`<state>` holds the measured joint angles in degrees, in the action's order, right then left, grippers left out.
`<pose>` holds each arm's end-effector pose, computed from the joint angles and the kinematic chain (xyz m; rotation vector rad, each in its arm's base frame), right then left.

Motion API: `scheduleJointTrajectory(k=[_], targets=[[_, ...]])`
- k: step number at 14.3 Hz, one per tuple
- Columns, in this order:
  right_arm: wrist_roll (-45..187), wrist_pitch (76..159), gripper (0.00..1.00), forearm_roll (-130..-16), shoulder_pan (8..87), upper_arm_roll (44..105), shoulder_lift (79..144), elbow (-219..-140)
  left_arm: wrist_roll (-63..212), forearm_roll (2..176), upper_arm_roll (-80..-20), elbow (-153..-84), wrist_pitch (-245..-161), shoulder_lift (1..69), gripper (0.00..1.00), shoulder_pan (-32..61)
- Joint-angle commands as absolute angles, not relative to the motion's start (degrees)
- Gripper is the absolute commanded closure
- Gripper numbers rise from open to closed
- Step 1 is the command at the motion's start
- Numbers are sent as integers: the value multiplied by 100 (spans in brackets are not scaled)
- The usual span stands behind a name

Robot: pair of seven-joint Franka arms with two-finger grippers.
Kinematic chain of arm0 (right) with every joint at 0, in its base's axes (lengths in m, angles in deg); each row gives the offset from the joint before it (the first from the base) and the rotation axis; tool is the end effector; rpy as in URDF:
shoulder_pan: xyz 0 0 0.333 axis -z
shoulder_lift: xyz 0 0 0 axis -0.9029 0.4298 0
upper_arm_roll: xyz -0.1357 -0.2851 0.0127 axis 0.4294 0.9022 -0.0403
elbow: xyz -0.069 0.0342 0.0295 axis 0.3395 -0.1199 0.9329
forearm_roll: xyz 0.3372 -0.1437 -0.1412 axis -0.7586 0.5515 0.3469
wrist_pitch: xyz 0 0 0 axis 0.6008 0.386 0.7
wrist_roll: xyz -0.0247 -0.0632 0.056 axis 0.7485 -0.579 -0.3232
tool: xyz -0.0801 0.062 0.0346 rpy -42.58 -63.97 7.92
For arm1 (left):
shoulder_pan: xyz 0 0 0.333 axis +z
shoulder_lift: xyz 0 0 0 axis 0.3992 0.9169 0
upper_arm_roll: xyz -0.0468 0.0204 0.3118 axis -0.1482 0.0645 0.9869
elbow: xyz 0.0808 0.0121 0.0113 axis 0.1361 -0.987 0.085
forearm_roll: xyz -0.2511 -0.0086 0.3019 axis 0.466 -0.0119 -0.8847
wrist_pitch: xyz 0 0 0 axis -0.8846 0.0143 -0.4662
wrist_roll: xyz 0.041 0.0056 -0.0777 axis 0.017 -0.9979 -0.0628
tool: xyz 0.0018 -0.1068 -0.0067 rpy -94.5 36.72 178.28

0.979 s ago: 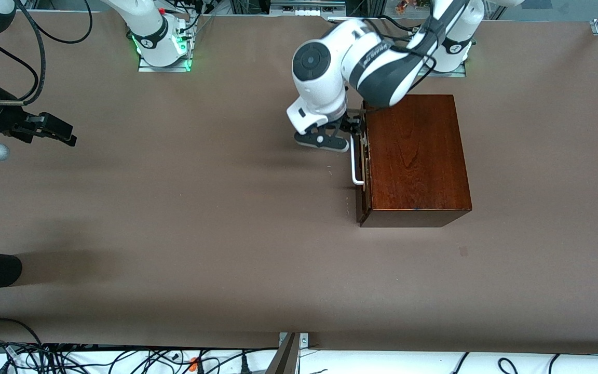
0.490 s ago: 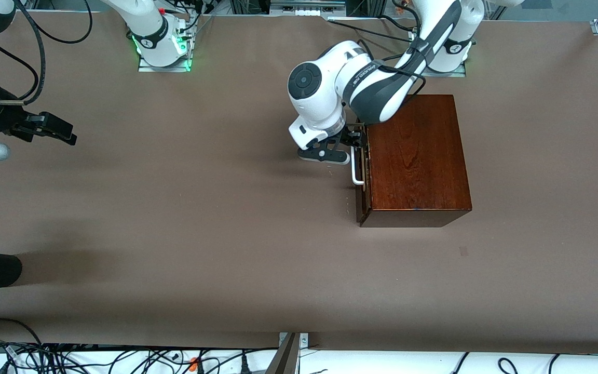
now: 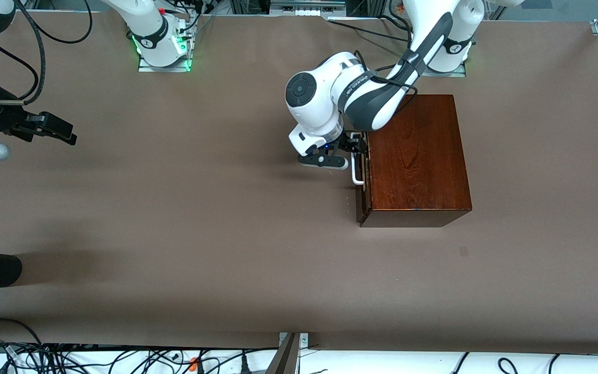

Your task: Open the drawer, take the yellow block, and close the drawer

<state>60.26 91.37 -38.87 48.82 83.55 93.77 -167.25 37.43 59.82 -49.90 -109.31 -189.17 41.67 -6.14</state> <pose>0.5832 0.0256 0.5948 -3.1147 0.1235 0.0843 0.4829 -0.4507 0.3061 -2.8108 0.2625 0.1326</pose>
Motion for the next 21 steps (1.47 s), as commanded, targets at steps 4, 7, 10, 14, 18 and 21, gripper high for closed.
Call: scheduleJointTrajectory(k=[4,7,10,14,18,21], targets=[[6116,9031,0,-3891,4925,8361,9375,-16679,3394,5545,-4973,-11297,-19123,4120,0,-671],[6116,9066,0,-3899,4934,8396,9375,-16679,3201,5545,-4973,-11333,-19281,4261,0,-750],[6116,9075,0,-3899,4943,8396,9375,-16670,3068,5545,-4973,-11333,-19421,4375,0,-811],[6116,9031,0,-3899,4943,8396,9375,-16679,2840,5554,-4991,-11306,-19825,4472,0,-890],[6125,9023,0,-3899,4978,8510,9375,-16696,2796,5755,-5000,-11227,-20317,4525,0,-926],[6344,9023,0,-3891,4987,8519,9375,-16696,2769,6151,-5000,-11227,-20766,4551,0,-987]])
